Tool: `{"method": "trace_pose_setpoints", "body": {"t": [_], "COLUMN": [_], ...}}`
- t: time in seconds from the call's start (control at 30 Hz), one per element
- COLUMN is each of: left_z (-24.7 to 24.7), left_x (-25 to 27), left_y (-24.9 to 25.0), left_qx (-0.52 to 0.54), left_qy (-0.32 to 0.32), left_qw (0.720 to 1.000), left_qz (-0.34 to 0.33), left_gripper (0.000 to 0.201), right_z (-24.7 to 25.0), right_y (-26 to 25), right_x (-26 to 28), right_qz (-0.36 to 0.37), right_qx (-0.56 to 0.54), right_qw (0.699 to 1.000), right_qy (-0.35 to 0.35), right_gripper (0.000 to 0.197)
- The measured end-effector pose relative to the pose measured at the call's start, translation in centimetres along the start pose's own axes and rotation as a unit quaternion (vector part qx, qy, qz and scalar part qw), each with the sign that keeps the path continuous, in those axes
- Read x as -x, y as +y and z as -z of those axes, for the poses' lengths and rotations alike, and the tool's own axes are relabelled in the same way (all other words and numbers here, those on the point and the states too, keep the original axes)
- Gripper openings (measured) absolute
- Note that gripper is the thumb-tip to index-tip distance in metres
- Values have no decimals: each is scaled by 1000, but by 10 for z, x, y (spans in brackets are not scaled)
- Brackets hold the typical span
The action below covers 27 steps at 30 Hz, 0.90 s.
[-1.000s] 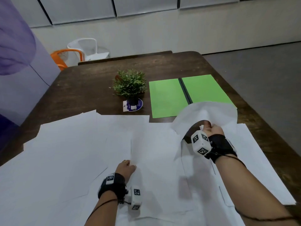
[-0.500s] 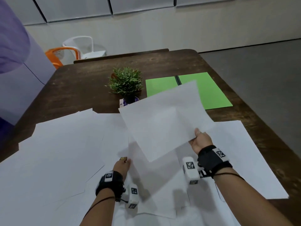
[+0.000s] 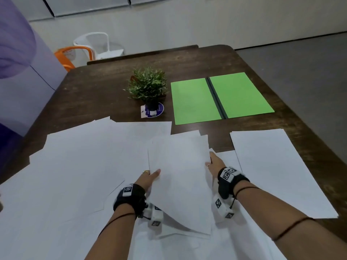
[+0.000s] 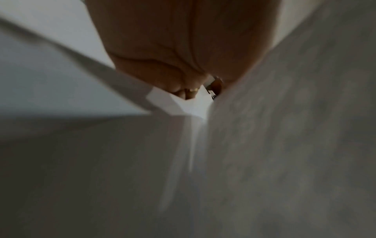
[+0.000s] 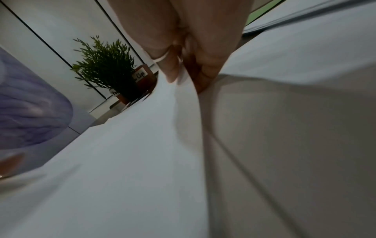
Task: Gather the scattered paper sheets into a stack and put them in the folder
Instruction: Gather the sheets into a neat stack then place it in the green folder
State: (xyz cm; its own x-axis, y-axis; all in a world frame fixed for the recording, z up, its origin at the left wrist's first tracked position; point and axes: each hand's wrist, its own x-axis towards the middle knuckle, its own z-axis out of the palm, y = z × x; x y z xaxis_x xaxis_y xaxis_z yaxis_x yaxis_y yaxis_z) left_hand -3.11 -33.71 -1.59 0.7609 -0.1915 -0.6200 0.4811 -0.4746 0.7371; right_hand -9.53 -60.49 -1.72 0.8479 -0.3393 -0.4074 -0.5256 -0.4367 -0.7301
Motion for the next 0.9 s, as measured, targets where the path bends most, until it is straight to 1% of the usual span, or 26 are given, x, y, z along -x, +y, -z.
{"method": "trace_pose_setpoints", "body": {"t": [0.03, 0.1, 0.13, 0.2, 0.23, 0.27, 0.3, 0.33, 0.37, 0.4, 0.47, 0.5, 0.57, 0.6, 0.67, 0.73, 0.83, 0.9], "left_z": [-4, -13, -15, -15, -14, -13, -11, -8, -5, -2, 7, 9, 10, 8, 3, 2, 7, 9], "left_x": [0, 3, 5, 10, 18, 26, 34, 41, 49, 58, 69, 75, 84, 89, 99, 108, 124, 134], "left_y": [0, -1, -2, -7, -3, 3, 10, 17, 24, 33, 44, 50, 61, 68, 79, 90, 104, 116], "left_qx": [-27, -84, -102, -68, -36, -13, 0, 7, 22, 39, 67, 73, 76, 87, 120, 131, 155, 174], "left_qy": [21, 49, 63, 87, 94, 103, 110, 111, 107, 99, 68, 57, 73, 96, 139, 163, 156, 168], "left_qw": [999, 994, 991, 989, 987, 983, 976, 971, 965, 960, 948, 942, 928, 919, 902, 889, 873, 855], "left_qz": [-18, -43, -62, -99, -125, -154, -188, -213, -239, -260, -303, -322, -357, -372, -391, -407, -436, -459], "left_gripper": [37, 27, 27, 33, 34, 32, 30, 30, 30, 32, 37, 41, 47, 45, 34, 24, 30, 31], "right_z": [-5, -11, -12, -7, -3, 2, 9, 15, 22, 31, 47, 54, 65, 69, 74, 85, 105, 115], "right_y": [0, -1, 0, 0, 1, -2, -6, -12, -18, -26, -44, -53, -65, -70, -76, -84, -94, -100], "right_x": [-1, -1, -2, 1, 2, 7, 12, 19, 26, 33, 48, 54, 63, 67, 72, 78, 87, 96], "right_qz": [6, 11, 12, 3, -10, -23, -30, -19, 5, 34, 95, 123, 165, 177, 195, 213, 244, 270], "right_qx": [9, 19, 22, 19, -10, -66, -140, -213, -274, -312, -321, -313, -304, -304, -297, -288, -285, -251], "right_qw": [1000, 999, 1000, 999, 998, 995, 988, 976, 962, 950, 942, 941, 938, 936, 935, 933, 927, 929], "right_qy": [-18, -31, -16, 37, 58, 67, 58, 39, 19, -1, -20, -14, 9, 14, 20, 29, 33, 40], "right_gripper": [40, 48, 56, 78, 88, 95, 98, 95, 87, 72, 40, 33, 29, 26, 22, 20, 21, 23]}}
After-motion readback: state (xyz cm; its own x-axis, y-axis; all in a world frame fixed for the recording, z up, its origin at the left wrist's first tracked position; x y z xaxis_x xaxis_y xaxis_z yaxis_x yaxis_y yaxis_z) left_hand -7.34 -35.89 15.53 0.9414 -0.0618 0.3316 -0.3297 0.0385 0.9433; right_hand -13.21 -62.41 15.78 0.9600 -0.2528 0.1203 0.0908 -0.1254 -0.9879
